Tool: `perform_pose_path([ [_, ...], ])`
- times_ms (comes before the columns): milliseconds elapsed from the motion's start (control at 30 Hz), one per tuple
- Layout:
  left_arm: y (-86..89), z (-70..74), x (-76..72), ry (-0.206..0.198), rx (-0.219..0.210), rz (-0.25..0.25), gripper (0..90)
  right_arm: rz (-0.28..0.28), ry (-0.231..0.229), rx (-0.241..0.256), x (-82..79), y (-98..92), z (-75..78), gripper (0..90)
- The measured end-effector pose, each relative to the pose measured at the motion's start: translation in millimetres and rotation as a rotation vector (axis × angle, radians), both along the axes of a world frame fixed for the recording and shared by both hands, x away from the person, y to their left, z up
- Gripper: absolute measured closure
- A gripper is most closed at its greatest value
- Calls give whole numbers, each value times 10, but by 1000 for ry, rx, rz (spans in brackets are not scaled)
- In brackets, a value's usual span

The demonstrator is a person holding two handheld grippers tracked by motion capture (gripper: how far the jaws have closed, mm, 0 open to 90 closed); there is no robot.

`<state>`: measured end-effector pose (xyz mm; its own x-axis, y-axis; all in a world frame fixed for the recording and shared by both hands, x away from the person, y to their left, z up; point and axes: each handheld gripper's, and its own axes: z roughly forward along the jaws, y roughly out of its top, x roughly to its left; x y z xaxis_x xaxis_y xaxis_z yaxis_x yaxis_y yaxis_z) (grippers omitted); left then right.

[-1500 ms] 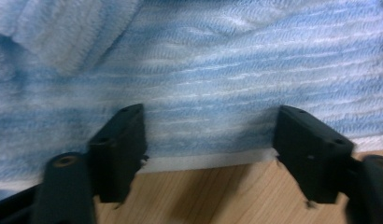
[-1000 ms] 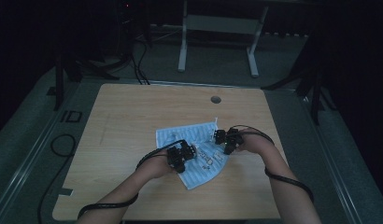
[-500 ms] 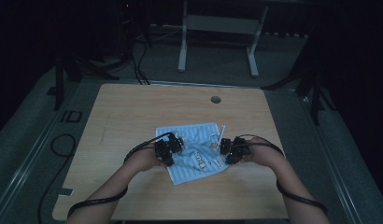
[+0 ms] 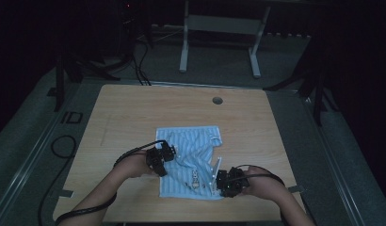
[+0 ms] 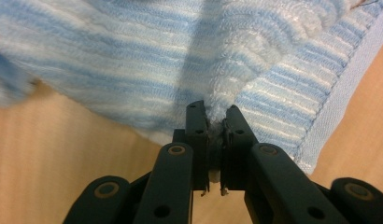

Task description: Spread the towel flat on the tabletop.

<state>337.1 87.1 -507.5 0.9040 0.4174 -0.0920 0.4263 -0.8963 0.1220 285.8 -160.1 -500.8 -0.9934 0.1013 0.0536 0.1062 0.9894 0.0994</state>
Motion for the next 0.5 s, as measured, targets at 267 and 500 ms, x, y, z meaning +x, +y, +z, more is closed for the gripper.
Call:
perform_pose_path([
  [267,104,-61,-257,47,-22,-12,723,74,16,-31,-336,32,13,758],
  [500,410,200,-243,-44,-51,69,518,24,-79,26,-102,-172,300,699],
])
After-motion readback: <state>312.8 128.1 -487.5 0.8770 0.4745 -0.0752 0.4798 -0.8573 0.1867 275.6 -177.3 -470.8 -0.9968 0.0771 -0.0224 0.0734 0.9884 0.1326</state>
